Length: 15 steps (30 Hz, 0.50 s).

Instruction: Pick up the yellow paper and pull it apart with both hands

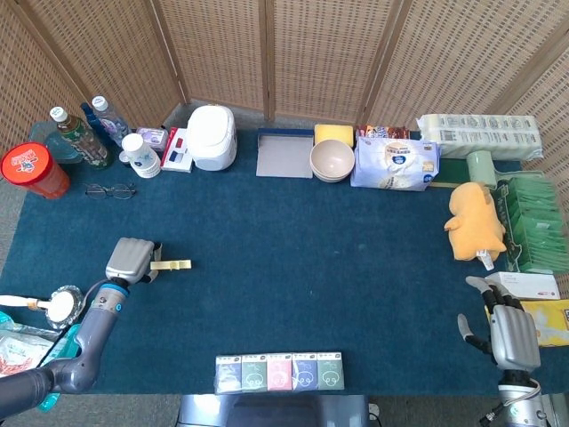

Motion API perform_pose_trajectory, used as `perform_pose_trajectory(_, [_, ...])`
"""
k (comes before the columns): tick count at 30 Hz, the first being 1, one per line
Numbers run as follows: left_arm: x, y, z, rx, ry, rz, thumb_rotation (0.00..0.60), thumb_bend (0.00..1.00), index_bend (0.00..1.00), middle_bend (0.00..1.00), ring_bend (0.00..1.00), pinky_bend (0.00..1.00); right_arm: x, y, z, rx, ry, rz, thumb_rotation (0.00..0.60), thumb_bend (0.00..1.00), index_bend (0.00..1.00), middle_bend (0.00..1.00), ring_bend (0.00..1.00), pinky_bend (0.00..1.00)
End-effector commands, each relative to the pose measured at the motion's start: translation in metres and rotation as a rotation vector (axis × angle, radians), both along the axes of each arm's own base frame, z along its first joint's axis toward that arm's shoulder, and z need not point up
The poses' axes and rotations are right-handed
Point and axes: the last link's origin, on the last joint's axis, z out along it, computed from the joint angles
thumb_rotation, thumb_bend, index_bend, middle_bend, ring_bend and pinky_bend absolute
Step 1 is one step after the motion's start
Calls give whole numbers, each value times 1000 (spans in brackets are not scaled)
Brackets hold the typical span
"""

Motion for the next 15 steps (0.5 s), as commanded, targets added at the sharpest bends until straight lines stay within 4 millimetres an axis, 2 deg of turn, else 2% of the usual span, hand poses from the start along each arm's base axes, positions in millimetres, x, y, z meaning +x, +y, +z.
perform_pose_trajectory(1, [11,3,14,6,-11,-59,600,363,639,1000,1000,1000,0,-1,0,1,-6,5,600,402,219,270,190,246])
perform_pose_trajectory(9, [35,1,42,-86,-2,-211,600,367,644,1000,1000,1000,10,-14,-1,47,-48,81,600,402,220,270,190,245])
perform_pose_trajectory(15, [64,6,58,-178,-14,-312,600,367,644,1000,1000,1000,27,-29,-16,97,-142,156,600,402,216,270,191,246])
